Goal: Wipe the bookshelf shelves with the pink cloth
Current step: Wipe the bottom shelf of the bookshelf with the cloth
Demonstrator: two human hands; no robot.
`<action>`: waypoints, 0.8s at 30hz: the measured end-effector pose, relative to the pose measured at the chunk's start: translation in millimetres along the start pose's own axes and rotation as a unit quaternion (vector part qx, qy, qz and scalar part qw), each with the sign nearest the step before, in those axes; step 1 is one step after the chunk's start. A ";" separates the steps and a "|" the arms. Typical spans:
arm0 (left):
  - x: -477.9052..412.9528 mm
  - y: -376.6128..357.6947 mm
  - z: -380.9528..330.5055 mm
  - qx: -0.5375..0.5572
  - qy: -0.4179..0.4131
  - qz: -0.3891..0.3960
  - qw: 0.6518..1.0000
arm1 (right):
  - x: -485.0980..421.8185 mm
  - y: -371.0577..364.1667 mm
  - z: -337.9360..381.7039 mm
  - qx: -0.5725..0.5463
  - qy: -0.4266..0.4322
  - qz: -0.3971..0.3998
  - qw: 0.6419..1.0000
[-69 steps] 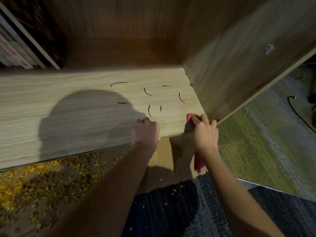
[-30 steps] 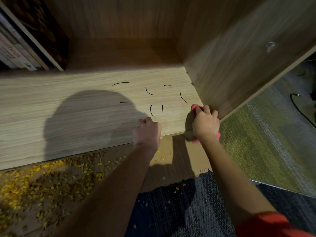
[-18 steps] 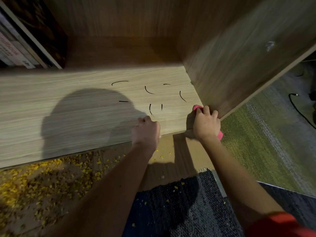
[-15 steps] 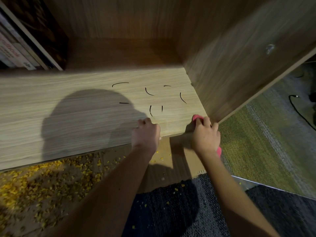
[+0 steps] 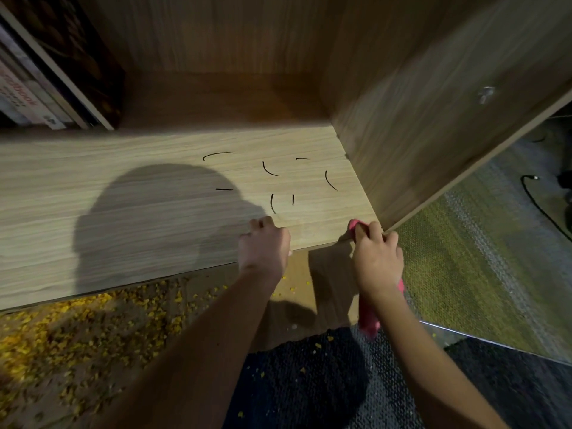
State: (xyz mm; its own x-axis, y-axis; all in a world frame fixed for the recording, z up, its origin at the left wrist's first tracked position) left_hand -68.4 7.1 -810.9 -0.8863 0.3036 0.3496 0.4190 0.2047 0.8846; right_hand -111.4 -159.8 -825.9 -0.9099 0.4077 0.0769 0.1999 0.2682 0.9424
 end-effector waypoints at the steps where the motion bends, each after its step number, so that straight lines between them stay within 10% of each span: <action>1: 0.5 0.6 -0.5 -0.001 0.000 -0.001 1.000 | -9.1 2.1 -1.5 -0.001 0.003 -0.003 1.000; 11: 2.3 0.8 0.0 -0.004 -0.006 -0.007 1.000 | -11.5 14.6 28.0 -0.036 0.089 -0.012 0.995; 16: 3.0 0.5 -0.4 0.000 -0.009 -0.010 1.000 | -49.0 14.7 14.9 -0.034 -0.048 0.007 0.998; 21: -2.1 -3.0 2.3 -0.012 -0.007 -0.019 1.000 | -22.3 15.0 41.7 -0.050 0.088 -0.029 0.994; 24: -1.3 -3.2 2.1 -0.006 -0.008 -0.016 1.000 | -43.6 7.5 12.9 -0.052 0.001 -0.016 0.999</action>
State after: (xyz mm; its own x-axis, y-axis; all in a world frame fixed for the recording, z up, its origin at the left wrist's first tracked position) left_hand -68.2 8.0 -814.8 -0.8962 0.3115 0.3159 0.3875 0.2027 0.8993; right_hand -65.6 -164.3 -826.4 -0.9160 0.3984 0.0465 0.1318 0.1893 0.9730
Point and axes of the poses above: each hand's wrist, its own x-axis away from the middle knuckle, its own y-axis out of the back of the hand, z = x × y, the point moved 4 cm from there along -x, towards the middle knuckle, and after that the axes turned 13 degrees about x, right-handed, at the moved point
